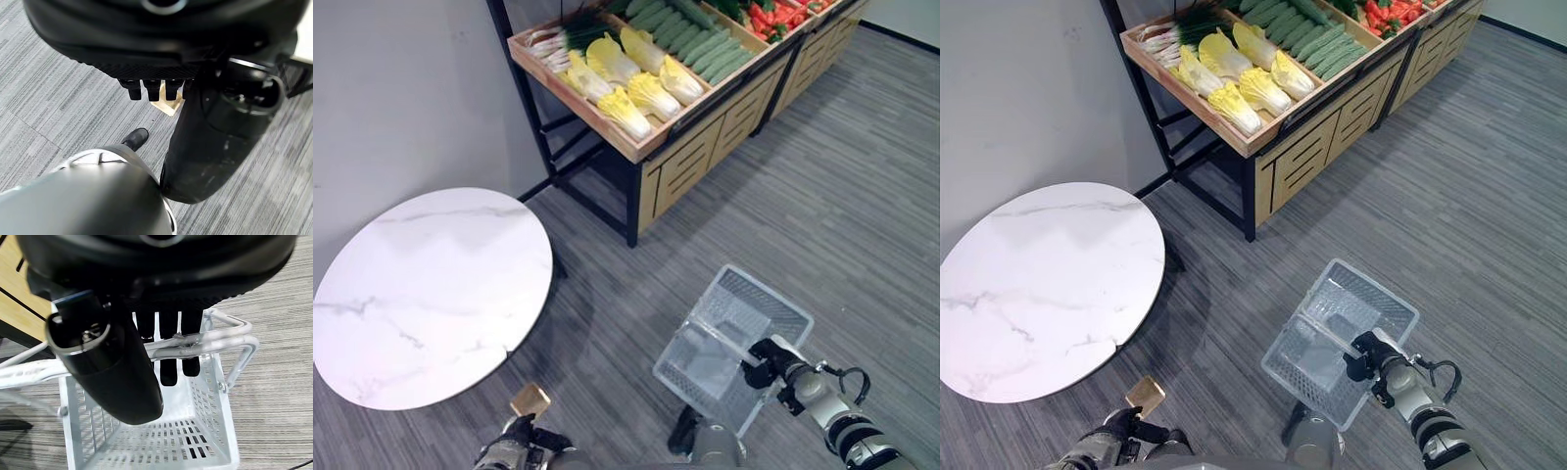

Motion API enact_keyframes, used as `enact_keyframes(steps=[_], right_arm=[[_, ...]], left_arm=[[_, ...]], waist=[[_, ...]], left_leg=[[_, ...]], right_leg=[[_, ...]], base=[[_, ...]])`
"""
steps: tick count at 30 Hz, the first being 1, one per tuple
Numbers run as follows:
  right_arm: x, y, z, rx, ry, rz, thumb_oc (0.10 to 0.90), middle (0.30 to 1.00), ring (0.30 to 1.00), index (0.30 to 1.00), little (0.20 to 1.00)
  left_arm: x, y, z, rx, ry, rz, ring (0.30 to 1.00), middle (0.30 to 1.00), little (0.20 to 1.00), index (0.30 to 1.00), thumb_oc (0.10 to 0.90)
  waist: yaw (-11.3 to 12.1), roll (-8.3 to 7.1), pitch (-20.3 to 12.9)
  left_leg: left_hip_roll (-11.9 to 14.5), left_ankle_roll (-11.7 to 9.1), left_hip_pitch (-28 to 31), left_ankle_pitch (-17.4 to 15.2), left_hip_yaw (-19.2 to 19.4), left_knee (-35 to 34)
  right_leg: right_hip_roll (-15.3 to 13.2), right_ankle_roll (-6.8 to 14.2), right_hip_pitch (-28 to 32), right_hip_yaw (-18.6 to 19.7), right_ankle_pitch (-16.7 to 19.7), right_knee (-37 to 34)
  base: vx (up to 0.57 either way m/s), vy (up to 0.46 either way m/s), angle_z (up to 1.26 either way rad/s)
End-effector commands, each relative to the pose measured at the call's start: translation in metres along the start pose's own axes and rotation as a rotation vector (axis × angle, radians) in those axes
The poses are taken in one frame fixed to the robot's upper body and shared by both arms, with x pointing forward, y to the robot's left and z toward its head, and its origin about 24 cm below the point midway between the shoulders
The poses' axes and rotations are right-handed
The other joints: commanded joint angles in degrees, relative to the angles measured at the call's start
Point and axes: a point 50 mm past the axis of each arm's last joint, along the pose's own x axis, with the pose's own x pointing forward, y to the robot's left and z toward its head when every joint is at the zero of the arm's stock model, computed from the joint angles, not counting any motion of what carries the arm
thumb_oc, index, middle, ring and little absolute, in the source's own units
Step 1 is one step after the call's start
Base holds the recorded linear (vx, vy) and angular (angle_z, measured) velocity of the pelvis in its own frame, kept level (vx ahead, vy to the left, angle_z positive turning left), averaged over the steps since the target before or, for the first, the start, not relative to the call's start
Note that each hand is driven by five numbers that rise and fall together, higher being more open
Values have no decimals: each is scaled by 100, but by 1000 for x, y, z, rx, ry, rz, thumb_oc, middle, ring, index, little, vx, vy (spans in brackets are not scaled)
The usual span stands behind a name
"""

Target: Get the vegetables into the basket

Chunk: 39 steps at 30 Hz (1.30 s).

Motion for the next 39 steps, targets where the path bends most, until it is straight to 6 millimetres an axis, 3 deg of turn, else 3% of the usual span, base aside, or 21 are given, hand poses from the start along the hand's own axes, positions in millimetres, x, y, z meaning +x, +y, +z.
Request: enact_keyframes(steps=[1, 10, 19, 27, 30, 34, 35, 36, 37, 38, 39], right_arm=[[5, -18, 37, 32, -132, -66, 400, 300, 300, 300, 300], [6, -19, 48, 42, -158, -82, 400, 300, 300, 300, 300], [6, -18, 49, 50, -163, -87, 400, 300, 300, 300, 300], [6, -12, 50, 55, -175, -73, 400, 300, 300, 300, 300], [6, -5, 51, 61, -179, -55, 400, 300, 300, 300, 300], [5, 6, 42, 74, -159, -30, 400, 300, 300, 300, 300], [4, 10, 40, 61, -158, -15, 400, 300, 300, 300, 300], [4, 12, 39, 64, -153, -11, 400, 300, 300, 300, 300], [4, 14, 37, 64, -148, -3, 400, 300, 300, 300, 300], [4, 13, 36, 65, -145, -5, 400, 300, 300, 300, 300], [4, 13, 34, 66, -140, -5, 400, 300, 300, 300, 300]], left_arm=[[-1, 14, -20, 47, 74, 42, 1000, 1000, 1000, 1000, 900], [0, 15, -5, 45, 32, 53, 1000, 1000, 1000, 1000, 900], [1, 12, 5, 50, 4, 53, 1000, 1000, 1000, 1000, 900], [1, 13, 10, 45, -7, 59, 1000, 1000, 1000, 1000, 900], [1, 17, 12, 29, -15, 74, 1000, 1000, 1000, 1000, 900], [1, 23, 8, -7, 1, 93, 1000, 1000, 1000, 1000, 900], [0, 23, 8, -38, 1, 96, 1000, 1000, 1000, 1000, 900], [0, 24, 8, -51, -2, 98, 1000, 1000, 1000, 1000, 900], [0, 24, 11, -83, -19, 99, 1000, 1000, 1000, 1000, 900], [0, 25, 13, -90, -21, 100, 1000, 1000, 1000, 1000, 900], [0, 25, 16, -110, -32, 103, 1000, 1000, 1000, 1000, 900]], waist=[[-82, -426, 106], [-106, -398, 187], [-134, -377, 264], [-130, -321, 330], [-107, -308, 381], [-70, -392, 437], [14, -496, 539], [48, -519, 587], [175, -550, 676], [183, -588, 724], [233, -601, 745]], left_leg=[[-725, -20, 77, -633, -137, -67], [-730, -117, -274, -242, -155, -509], [-691, -166, -451, -166, -249, -563], [-560, -202, -345, -121, -296, -575], [-387, -268, -300, -46, -334, -576], [-51, -369, -352, -204, -463, 22], [80, -414, -566, -364, -685, 727], [144, -420, -669, -385, -827, 985], [129, -435, -823, -283, -1277, 1330], [74, -370, -979, -132, -1388, 1315], [-76, -351, -1156, -118, -1759, 1162]], right_leg=[[-53, 864, 726, 863, 1142, -1888], [131, 922, 357, 926, 1392, -2298], [152, 883, 224, 935, 1365, -2287], [170, 739, 190, 997, 983, -1748], [282, 627, 108, 1030, 719, -1459], [495, 462, 213, 976, 432, -1300], [609, 338, 370, 971, 321, -1376], [667, 289, 433, 974, 282, -1394], [761, 223, 492, 1047, 220, -1391], [744, 149, 481, 955, 286, -1421], [768, 163, 498, 987, 244, -1455]], base=[[-26, -40, 9], [-55, -15, 2], [5, -12, 3], [18, -43, 6], [17, -136, 0], [68, -240, -4], [69, -316, -3], [53, -303, -10], [-46, -149, -23], [-54, -102, -36], [-39, -19, -28]])
